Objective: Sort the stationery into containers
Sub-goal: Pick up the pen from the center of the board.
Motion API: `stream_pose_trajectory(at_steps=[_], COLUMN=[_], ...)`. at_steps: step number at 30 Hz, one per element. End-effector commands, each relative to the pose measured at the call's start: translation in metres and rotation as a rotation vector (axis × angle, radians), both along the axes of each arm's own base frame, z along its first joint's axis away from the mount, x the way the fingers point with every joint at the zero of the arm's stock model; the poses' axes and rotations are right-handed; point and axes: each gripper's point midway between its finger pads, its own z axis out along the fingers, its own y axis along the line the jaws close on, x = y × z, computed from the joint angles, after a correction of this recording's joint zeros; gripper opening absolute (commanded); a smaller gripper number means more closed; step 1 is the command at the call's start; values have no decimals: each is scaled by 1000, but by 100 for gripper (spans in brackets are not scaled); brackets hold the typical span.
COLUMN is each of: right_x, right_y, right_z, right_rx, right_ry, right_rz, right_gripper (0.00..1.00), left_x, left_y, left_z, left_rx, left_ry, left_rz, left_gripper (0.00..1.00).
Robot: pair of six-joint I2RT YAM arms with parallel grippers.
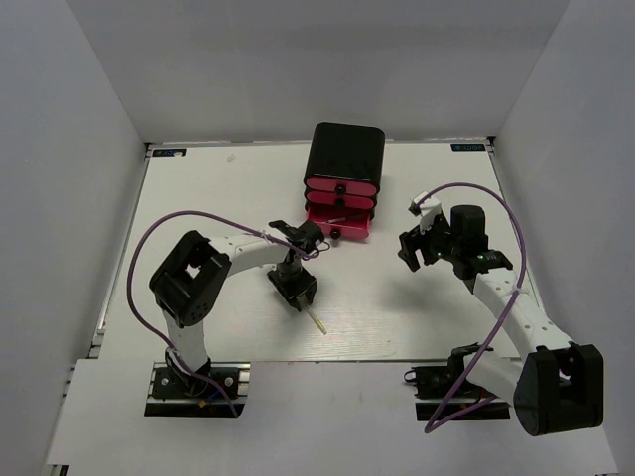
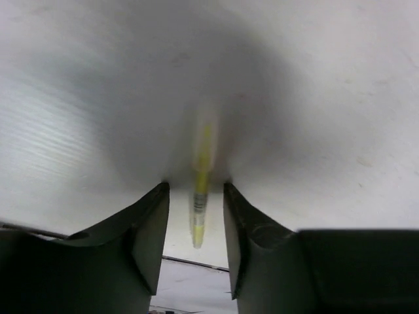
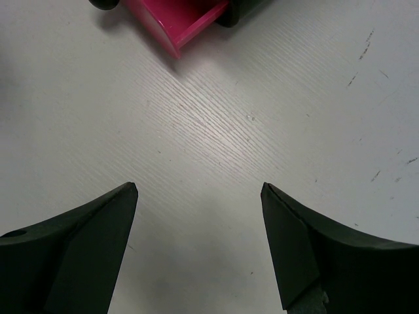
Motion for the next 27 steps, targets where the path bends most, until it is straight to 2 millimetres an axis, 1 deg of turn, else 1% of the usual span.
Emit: stream_pose_trajectory(at_steps=[1, 2, 3, 4, 5, 6, 9, 11, 12, 13, 15, 16, 17, 18, 19, 20, 22, 23, 24, 25, 26, 27], right_x=[3, 3, 4, 3, 3, 4, 4, 3, 4, 4, 5, 4, 3, 3, 3, 4, 4, 4, 3, 3, 3, 3], right_y=[-1, 0, -1, 0, -1, -1, -2, -2, -1, -2, -2, -1, -1, -1, -1, -1, -1, -1, -2, -2, -2, -1], right_z=[8, 9, 9, 9, 8, 9, 9, 9, 8, 9, 9, 8, 7, 7, 7, 9, 11, 10, 9, 10, 8, 10], right_rx=[18, 19, 19, 21, 21, 20, 22, 24, 24, 22, 24, 24, 23, 23, 25, 25, 25, 24, 22, 20, 19, 21], right_ry=[-28, -30, -34, -28, -28, -32, -30, -26, -26, -27, -30, -24, -19, -21, -21, -27, -32, -33, -32, -37, -29, -36], right_rz=[-7, -8, -8, -6, -10, -10, -10, -10, -9, -9, -9, -7, -5, -5, -2, -3, 0, -2, -3, 0, -4, 1], right_gripper=[81, 81, 81, 81, 81, 81, 81, 81, 81, 81, 81, 81, 81, 81, 81, 81, 81, 81, 81, 81, 81, 81], left_x=[7, 4, 8, 9, 7, 9, 15, 23, 34, 40, 58, 75, 83, 88, 104, 109, 114, 123, 123, 126, 130, 130], left_y=[-4, -5, -12, -12, -15, -17, -23, -32, -40, -45, -56, -69, -76, -79, -87, -86, -93, -97, -102, -102, -104, -108], left_z=[-25, -27, -27, -29, -29, -29, -29, -20, -4, 6, 28, 53, 69, 79, 99, 118, 144, 159, 173, 176, 188, 188], left_rx=[18, 16, -15, -20, -26, -33, -59, -80, -113, -132, -168, -230, -262, -283, -320, -348, -374, -338, -345, -324, -256, -244], left_ry=[-34, -37, -54, -59, -66, -72, -104, -148, -207, -235, -340, -460, -545, -610, -739, -823, -977, -1126, -1194, -1234, -1310, -1312], left_rz=[-37, -48, -67, -67, -88, -88, -126, -167, -215, -243, -308, -343, -452, -502, -606, -658, -802, -967, -1055, -1141, -1313, -1402], left_gripper=[47, 42, 33, 15, 5, 0, 0, 0, 0, 0, 0, 0, 0, 0, 0, 0, 0, 0, 0, 0, 0, 0])
